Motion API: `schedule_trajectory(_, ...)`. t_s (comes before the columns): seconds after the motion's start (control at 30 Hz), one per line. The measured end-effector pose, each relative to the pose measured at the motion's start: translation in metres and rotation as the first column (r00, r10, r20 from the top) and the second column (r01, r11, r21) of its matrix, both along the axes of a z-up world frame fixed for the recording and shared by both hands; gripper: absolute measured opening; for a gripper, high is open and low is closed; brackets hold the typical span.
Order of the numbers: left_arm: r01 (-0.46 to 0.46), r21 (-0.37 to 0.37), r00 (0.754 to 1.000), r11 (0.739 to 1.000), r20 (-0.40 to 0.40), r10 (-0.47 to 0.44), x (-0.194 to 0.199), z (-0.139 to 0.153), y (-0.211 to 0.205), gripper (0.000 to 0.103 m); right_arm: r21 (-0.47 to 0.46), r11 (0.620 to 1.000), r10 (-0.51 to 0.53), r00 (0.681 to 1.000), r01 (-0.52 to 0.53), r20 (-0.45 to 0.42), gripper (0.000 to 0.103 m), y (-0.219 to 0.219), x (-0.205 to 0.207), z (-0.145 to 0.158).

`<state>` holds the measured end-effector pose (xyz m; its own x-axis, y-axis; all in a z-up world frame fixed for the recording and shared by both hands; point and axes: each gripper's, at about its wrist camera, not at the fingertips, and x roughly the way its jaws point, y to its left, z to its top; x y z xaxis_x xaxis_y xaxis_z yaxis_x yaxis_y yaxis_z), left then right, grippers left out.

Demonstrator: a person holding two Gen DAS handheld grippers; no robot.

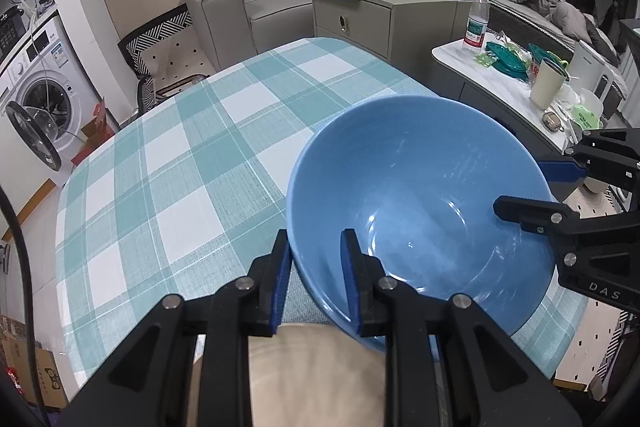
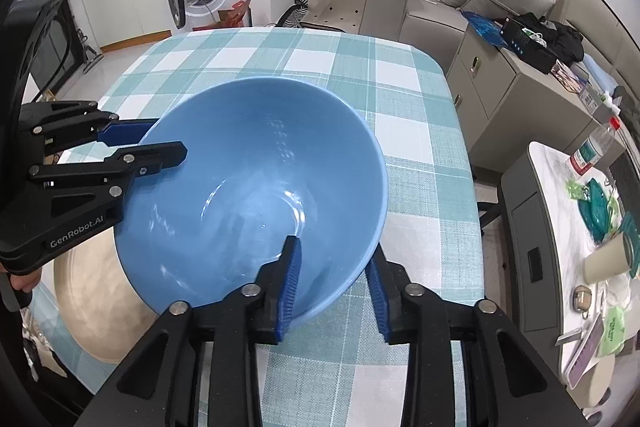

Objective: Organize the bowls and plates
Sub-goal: 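Open the left gripper on the nested bowl rim while the right gripper opens too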

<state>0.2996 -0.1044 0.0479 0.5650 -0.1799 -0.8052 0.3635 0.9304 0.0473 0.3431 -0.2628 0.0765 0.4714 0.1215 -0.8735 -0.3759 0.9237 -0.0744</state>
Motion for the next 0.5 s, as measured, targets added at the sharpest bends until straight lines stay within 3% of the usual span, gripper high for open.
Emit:
schedule_trajectory(0.27, 0.007, -0.017, 1.000, 1.000, -0.008, -0.008, -0.0005, -0.0007, 0.0007, 0.032, -0.008, 1.000, 0.009, 1.000, -0.009, 0.016, 0.048, -0.0020, 0.0002, 0.0009)
schedule_trajectory(0.4, 0.013, -0.012, 1.000, 1.000, -0.005, -0.013, -0.0018, -0.0010, -0.0009, 0.035, -0.003, 1.000, -0.002, 1.000, 0.002, 0.015, 0.048, -0.0049, 0.0016, 0.0004)
schedule_trajectory(0.5, 0.014, -0.018, 1.000, 1.000, -0.001, -0.014, -0.0026, -0.0001, -0.0006, 0.045, 0.015, 1.000, -0.011, 1.000, 0.011, 0.011, 0.051, -0.0089, 0.0027, -0.0008)
